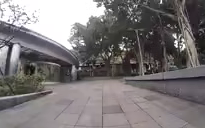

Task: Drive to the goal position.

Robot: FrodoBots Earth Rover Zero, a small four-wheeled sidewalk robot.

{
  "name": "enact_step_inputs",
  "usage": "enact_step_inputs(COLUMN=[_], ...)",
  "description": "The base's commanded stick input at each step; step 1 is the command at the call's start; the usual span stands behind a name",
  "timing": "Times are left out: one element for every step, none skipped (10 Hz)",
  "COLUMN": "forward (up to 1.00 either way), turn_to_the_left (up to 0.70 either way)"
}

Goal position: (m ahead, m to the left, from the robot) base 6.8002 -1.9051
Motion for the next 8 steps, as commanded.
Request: enact_step_inputs(forward=[0.70,0.70,0.70,0.70,0.70,0.70,0.70,0.70], turn_to_the_left=[0.00,0.00,0.00,0.00,0.00,0.00,0.00,0.00])
